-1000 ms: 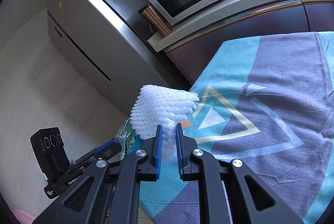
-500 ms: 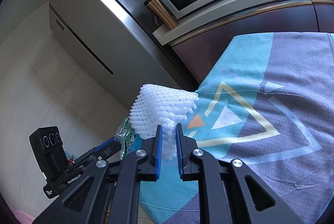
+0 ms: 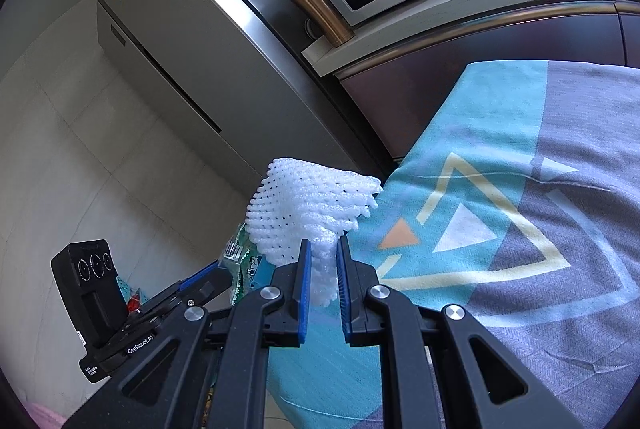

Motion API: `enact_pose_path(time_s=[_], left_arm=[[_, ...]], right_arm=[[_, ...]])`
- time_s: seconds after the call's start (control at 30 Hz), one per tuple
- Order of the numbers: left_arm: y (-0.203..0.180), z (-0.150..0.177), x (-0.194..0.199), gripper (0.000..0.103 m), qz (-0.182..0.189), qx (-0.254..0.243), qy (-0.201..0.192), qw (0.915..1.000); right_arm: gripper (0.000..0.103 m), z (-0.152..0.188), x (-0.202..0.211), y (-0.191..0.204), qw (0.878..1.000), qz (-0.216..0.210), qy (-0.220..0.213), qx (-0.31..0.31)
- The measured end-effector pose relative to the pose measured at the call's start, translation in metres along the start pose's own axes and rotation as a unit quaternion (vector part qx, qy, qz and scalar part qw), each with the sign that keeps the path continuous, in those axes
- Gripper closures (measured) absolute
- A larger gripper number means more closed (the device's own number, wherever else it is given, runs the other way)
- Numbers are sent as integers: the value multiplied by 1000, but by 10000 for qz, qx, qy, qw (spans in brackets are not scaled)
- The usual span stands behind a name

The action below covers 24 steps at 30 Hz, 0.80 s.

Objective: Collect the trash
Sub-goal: 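Carry the packet and foam net over the teal bin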

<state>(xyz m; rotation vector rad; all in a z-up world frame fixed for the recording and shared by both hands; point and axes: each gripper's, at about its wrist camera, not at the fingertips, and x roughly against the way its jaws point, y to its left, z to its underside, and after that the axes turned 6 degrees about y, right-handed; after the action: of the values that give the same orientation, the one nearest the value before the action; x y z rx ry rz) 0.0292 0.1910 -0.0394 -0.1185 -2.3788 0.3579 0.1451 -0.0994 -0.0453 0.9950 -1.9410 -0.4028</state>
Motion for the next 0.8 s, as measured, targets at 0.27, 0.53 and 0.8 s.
enact_pose_path(time_s=[0.27, 0.53, 0.8], left_arm=[[10, -1, 0, 59, -94, 89, -35, 9999], [18, -1, 0, 59, -177, 177, -46, 9997], [26, -2, 1, 59, -271, 256, -53, 9993]], right_arm=[[92, -5, -11, 7, 10000, -30, 61, 55], [92, -7, -21, 10, 9998, -61, 146, 85], [92, -8, -30, 10, 9996, -86, 246, 79]])
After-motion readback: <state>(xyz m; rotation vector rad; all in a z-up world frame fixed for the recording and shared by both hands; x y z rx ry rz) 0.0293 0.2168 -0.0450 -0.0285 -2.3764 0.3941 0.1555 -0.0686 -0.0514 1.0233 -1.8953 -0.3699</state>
